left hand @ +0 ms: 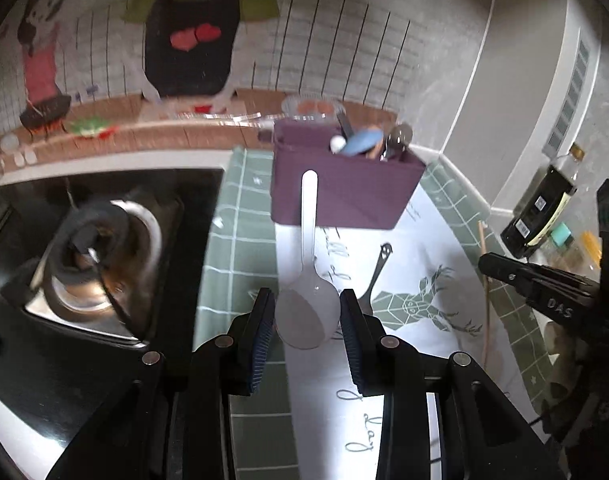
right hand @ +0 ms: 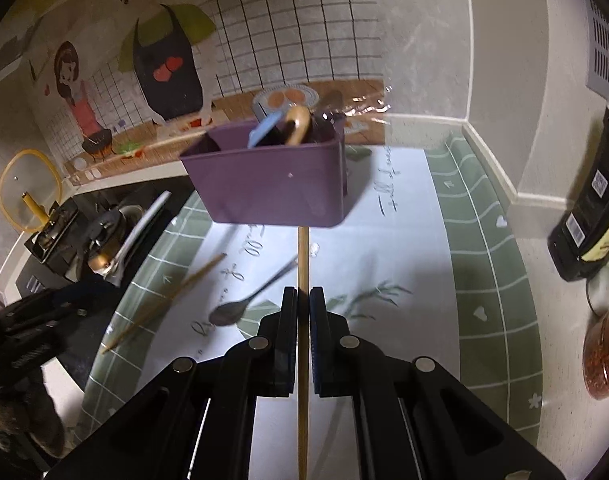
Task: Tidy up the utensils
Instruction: 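Lift the chopstick and white spoon and drop both into the purple caddy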
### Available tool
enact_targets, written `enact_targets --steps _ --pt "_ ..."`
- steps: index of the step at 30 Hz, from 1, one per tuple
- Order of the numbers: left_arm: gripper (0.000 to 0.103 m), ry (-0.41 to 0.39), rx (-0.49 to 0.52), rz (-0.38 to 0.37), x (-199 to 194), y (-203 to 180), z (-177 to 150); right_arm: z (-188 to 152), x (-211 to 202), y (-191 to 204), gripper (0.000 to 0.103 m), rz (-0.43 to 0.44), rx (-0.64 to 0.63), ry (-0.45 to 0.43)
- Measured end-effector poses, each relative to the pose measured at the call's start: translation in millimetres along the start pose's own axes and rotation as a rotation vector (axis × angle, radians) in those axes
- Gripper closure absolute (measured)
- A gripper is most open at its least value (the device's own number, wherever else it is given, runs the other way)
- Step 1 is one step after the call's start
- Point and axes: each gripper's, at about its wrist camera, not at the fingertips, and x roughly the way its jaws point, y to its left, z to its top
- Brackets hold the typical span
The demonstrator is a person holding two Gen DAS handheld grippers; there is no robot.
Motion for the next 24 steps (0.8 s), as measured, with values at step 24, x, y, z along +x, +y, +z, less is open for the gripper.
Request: enact_targets --steps 24 --pt "0.069 -0.241 -0.089 -0.083 83.0 -19.8 149.6 206.9 -55.6 8.8 0.098 0.037 -0.102 -0.428"
